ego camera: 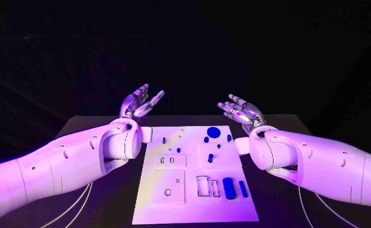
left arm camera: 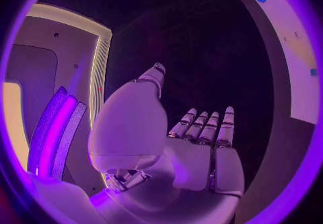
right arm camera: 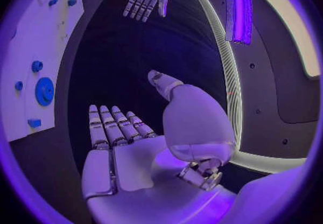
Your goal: Assemble the parts on the task board
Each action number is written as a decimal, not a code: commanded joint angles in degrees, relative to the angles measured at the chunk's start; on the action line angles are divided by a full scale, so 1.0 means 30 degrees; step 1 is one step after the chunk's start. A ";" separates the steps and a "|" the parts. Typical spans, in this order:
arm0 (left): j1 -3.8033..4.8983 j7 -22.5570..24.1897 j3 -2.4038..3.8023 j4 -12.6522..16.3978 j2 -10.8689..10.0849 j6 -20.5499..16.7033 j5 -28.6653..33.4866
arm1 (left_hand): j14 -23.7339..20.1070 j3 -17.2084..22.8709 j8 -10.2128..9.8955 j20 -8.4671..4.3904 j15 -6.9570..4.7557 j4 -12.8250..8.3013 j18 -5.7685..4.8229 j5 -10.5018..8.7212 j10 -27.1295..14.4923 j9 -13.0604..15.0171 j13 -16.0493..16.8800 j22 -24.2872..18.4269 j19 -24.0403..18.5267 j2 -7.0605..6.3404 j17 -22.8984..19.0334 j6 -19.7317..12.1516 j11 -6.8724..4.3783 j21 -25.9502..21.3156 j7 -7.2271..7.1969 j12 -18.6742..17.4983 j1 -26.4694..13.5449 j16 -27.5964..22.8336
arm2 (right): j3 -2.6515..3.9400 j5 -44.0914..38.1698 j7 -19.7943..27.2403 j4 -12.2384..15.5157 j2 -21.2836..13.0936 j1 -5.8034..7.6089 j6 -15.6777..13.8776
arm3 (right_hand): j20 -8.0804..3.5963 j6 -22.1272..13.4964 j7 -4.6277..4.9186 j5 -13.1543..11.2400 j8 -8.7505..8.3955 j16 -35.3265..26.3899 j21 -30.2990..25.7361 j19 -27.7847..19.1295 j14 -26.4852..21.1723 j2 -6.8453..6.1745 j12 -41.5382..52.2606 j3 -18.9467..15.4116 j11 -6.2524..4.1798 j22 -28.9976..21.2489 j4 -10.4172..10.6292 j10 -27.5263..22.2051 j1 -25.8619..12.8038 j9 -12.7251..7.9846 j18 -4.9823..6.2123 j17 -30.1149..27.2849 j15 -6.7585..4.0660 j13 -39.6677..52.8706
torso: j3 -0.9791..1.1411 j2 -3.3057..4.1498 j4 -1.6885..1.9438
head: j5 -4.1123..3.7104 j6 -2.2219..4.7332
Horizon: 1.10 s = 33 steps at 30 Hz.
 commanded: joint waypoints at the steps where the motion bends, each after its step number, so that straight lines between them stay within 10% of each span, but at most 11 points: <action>1: 0.0063 0.0463 0.0004 -0.0087 0.0076 0.1571 -0.0283 | 0.0097 0.0105 0.0118 0.0154 0.0258 0.0275 0.0200 0.0109 0.0262 0.0055 0.0050 0.0042 0.0322 -0.0146 0.0042 0.0334 0.0102 0.0108 0.1902 0.0137 0.1076 0.0087 | -0.0238 -0.0987 -0.1266 -0.0426 0.0156 0.0309 0.3723 | 0.0204 0.0726 0.3141 0.0142 0.0259 0.0206 0.0241 0.0596 0.0915 -0.0021 0.0197 0.0544 0.0131 0.0113 -0.0196 0.0879 0.1211 0.0156 0.0386 0.0140 0.0131 0.0101 | -0.0003 0.0007 -0.0002 | 0.0000 -0.0002; 8: 0.0063 0.0463 0.0004 -0.0087 0.0076 0.1571 -0.0283 | 0.0150 0.0065 0.0149 0.0167 0.0279 0.0270 0.0207 0.0100 0.0369 0.0073 0.0068 0.0045 0.0287 -0.0076 0.0055 0.0453 0.0170 0.0115 0.1967 0.0162 0.1079 0.0105 | -0.0683 -0.1253 -0.1780 -0.0975 0.0344 0.0753 0.5090 | 0.0193 0.4133 0.3061 -0.0234 0.1131 0.1296 0.1051 0.2842 0.6053 -0.0077 0.0617 0.0793 -0.0230 0.0465 -0.0976 0.5278 0.2448 0.0908 0.0964 0.0851 -0.0466 0.0370 | -0.0003 0.0007 -0.0002 | 0.0000 -0.0002; 9: 0.0071 0.0332 -0.0002 0.0665 -0.0801 0.2046 -0.0271 | 0.0168 0.0062 0.0157 0.0169 0.0287 0.0267 0.0210 0.0096 0.0400 0.0077 0.0073 0.0047 0.0287 -0.0046 0.0060 0.0483 0.0187 0.0119 0.1984 0.0168 0.1084 0.0110 | -0.0680 -0.6162 -0.0721 -0.1501 -0.0019 0.0896 0.3377 | 0.0167 0.5118 0.3000 -0.0240 0.1422 0.1572 0.1208 0.3305 0.7167 -0.0117 0.0812 0.0852 -0.0345 0.0530 -0.1116 0.6503 0.2661 0.1134 0.1090 0.1008 -0.0602 0.0471 | -0.0190 0.0273 0.0010 | 0.0043 -0.0177; 14: 0.0079 0.0379 -0.0002 0.1057 -0.1128 0.2297 -0.0287 | 0.0777 0.0319 0.0351 0.0184 0.0389 0.0235 0.0293 0.0022 0.1317 0.0200 0.0164 0.0081 0.0376 0.0394 0.0170 0.1258 0.0583 0.0183 0.2331 0.0290 0.1235 0.0238 | -0.0669 -0.7878 -0.0538 -0.1714 -0.0115 0.1082 0.2855 | 0.0163 0.9377 0.2553 -0.0288 0.2608 0.2427 0.2189 0.6562 1.0912 -0.0320 0.1284 0.1307 -0.0959 0.0862 -0.1584 1.1431 0.3393 0.1963 0.1813 0.1452 -0.1306 0.0620 | -0.0211 0.0463 0.0111 | -0.0047 -0.0173; 17: 0.0089 0.0480 -0.0002 0.1368 -0.1374 0.2353 -0.0353 | 0.2947 0.0744 0.0728 0.0214 0.0772 0.0182 0.0523 -0.0043 0.3109 0.0440 0.0285 0.0242 0.1540 0.0793 0.0502 0.2774 0.0979 0.0506 0.2692 0.0449 0.1444 0.0700 | -0.0661 -0.9140 -0.0635 -0.1844 -0.0168 0.1249 0.2669 | 0.0106 1.1303 0.2318 -0.0416 0.3006 0.2562 0.2916 0.8789 1.1997 -0.0555 0.1048 0.1707 -0.1249 0.1050 -0.1674 1.2542 0.3552 0.2213 0.2141 0.1506 -0.1656 0.0591 | -0.0227 0.0614 0.0172 | -0.0097 -0.0178; 22: 0.0147 0.0574 0.0000 0.1893 -0.1793 0.2404 -0.0632 | 1.0147 0.1445 0.2099 0.0153 0.0083 -0.0033 0.1441 -0.0165 1.0149 0.1240 0.0706 0.0956 0.7368 0.1256 0.1657 0.7633 0.1010 0.2205 0.2711 0.1342 0.1750 0.2741 | -0.0635 -1.1742 -0.1197 -0.1949 -0.0292 0.1547 0.2648 | -0.0203 1.2386 0.2047 -0.0569 0.3179 0.2829 0.3414 1.0103 1.3392 -0.0949 0.0821 0.2160 -0.1579 0.1099 -0.1712 1.3744 0.3636 0.2234 0.2218 0.1606 -0.2067 0.0584 | -0.0229 0.0842 0.0327 | -0.0179 -0.0175; 29: 0.0319 0.0541 0.0003 0.2734 -0.2417 0.2583 -0.0869 | 1.2193 0.2011 0.2994 0.0088 -0.0585 -0.0293 0.2281 -0.0208 1.3282 0.1729 0.0783 0.1158 0.9680 0.1132 0.2243 1.0766 0.0450 0.3318 0.2296 0.1362 0.2043 0.3430 | -0.0616 -1.5037 -0.2469 -0.2122 -0.0315 0.2026 0.3211 | -0.0651 1.3079 0.1770 -0.0606 0.3276 0.3193 0.3955 1.1228 1.4801 -0.1345 0.0695 0.2362 -0.1877 0.1223 -0.1789 1.4496 0.3742 0.2238 0.2212 0.1816 -0.2508 0.0584 | -0.0263 0.1281 0.0531 | -0.0373 -0.0073; 33: 0.0429 0.0355 0.0012 0.3555 -0.3010 0.3066 -0.0987 | 1.3822 0.2503 0.3381 -0.0263 -0.1087 -0.0490 0.2369 -0.0219 1.4726 0.1875 0.0866 0.1322 1.0986 0.0946 0.3040 1.1584 0.0046 0.4036 0.1998 0.1402 0.2199 0.4099 | -0.0605 -1.8732 -0.4328 -0.2233 -0.0242 0.2361 0.4316 | -0.1557 1.3742 0.1431 -0.0239 0.3438 0.4291 0.5390 1.3060 1.7209 -0.1650 0.0664 0.1907 -0.2322 0.1888 -0.2001 1.5329 0.4044 0.2316 0.2178 0.2671 -0.3332 0.0614 | -0.0322 0.1615 0.0603 | -0.0512 -0.0023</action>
